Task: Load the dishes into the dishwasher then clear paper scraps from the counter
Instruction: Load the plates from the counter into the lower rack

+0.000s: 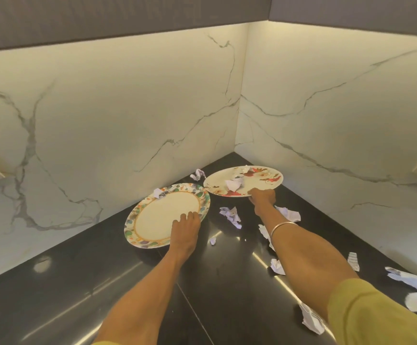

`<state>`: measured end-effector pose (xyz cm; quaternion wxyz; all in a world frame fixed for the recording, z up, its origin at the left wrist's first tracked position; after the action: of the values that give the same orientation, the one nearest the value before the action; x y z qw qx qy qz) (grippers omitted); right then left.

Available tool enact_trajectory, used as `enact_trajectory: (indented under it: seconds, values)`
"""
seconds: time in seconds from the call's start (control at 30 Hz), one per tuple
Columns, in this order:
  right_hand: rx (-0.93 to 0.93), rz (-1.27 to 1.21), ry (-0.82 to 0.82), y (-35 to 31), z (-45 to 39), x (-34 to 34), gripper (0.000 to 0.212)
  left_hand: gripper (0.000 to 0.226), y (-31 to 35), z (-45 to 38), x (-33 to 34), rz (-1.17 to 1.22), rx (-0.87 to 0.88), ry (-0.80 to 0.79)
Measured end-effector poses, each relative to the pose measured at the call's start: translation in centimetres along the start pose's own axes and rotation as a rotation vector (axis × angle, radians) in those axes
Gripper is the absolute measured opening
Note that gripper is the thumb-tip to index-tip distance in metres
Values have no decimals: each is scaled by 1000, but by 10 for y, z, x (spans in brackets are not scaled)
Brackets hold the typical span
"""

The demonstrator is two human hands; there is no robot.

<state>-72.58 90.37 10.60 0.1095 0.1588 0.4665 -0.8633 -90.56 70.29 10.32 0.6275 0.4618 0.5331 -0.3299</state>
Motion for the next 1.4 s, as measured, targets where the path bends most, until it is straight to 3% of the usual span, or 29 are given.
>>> enact_trajectory:
  seconds: [0.07, 0.3, 0.87, 1.13, 1.4]
  values:
    - [-15, -16, 17, -4, 12, -8, 36, 45, 2, 0, -16, 39, -13, 41]
    - [-205, 145, 170, -30, 56, -47, 28, 41, -1, 4, -66, 234, -61, 223]
    - [-610, 250, 403, -33, 183, -116, 37, 45, 40, 59, -113, 563, 26, 466]
    - [-614, 213, 552, 13, 233, -160, 36, 39, 55, 99, -120, 570, 170, 446]
    - [-507, 276, 677, 88, 280, -221, 36, 35, 89, 149, -106, 607, 241, 292]
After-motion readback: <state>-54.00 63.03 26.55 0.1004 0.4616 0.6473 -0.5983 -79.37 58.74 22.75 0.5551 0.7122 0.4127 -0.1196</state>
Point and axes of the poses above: each hand's wrist, its own z-axis away from the middle knuckle, its own x-axis out of the palm, y = z × x, the point moved 6 cm from there along -z, towards the middle knuckle, and after that the axes turned 11 degrees about z, right-handed, at the moved point
